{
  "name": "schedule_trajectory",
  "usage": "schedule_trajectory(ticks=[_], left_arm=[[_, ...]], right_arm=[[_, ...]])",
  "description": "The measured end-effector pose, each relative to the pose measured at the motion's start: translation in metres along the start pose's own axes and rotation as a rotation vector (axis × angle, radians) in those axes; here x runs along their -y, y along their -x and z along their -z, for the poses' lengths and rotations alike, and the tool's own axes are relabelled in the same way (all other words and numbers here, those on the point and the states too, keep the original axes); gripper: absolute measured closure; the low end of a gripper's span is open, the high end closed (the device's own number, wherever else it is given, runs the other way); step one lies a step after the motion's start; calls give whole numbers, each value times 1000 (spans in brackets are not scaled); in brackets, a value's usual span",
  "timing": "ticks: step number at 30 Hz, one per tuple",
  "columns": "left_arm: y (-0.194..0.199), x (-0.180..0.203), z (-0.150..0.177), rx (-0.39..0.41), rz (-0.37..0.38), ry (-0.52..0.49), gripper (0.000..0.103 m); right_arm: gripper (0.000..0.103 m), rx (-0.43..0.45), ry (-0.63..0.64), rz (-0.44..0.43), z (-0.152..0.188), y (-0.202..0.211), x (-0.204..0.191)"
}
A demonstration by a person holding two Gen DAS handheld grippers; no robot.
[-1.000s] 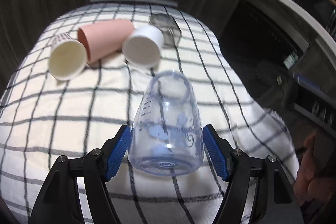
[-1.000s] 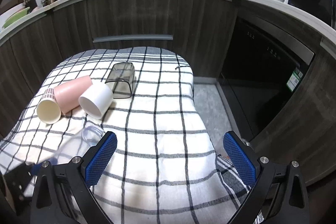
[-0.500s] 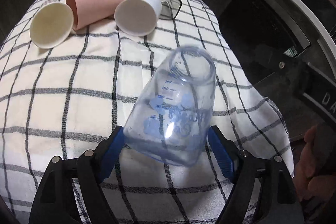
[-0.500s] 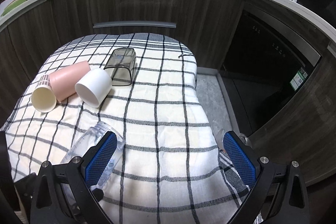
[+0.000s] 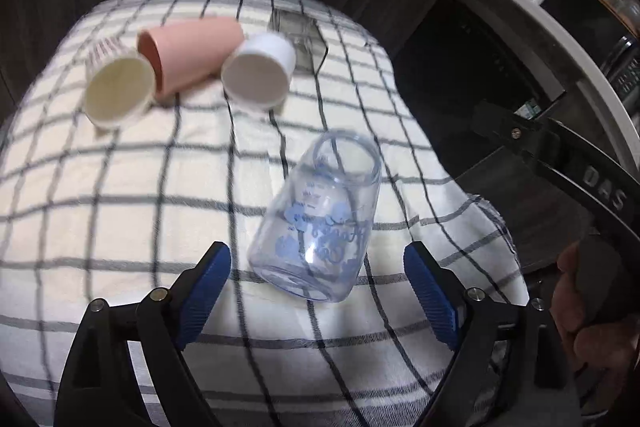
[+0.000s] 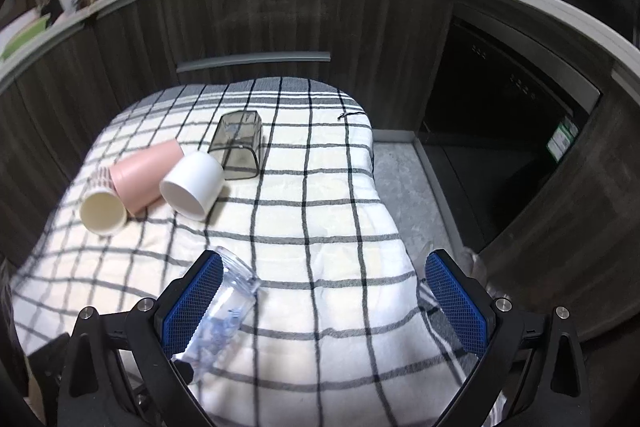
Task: Flip cup upside down
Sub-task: 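Close the right tool on the clear cup while the left tool opens and releases it, then rotate the clear cup in the right tool so its opening faces down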
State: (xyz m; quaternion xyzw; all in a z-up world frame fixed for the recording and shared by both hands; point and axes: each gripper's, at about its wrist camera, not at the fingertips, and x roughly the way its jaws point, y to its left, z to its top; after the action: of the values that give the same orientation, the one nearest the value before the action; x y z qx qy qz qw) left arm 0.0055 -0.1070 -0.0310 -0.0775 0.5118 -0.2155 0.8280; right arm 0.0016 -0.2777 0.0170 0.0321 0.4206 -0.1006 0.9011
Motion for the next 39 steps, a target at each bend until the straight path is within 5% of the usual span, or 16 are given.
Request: schedule_trajectory(ticks=[12,17,22,30,33,39], left_arm=[[95,-76,-11,287,-254,-21,3],[99,-116,-15,332,-348,-28,3],[91,-144,-17,312,-338,38,3],[77,-163,-16,272,-294,90,3],[74,-164,-17,263,-285,92,3],[76,-162,-16,256,-275,102,3]], right_arm=[[1,-117,-352,-57,27,5,-36],[1,-182,-348,-51,43,-19,-80],[2,-289,-362,16,61,-53,-102],[18,-319,-374,89,71,-75,-105],[29,-327,-378,67,70,-83,-104],[30,-349,-326,40,61,-79,-108]])
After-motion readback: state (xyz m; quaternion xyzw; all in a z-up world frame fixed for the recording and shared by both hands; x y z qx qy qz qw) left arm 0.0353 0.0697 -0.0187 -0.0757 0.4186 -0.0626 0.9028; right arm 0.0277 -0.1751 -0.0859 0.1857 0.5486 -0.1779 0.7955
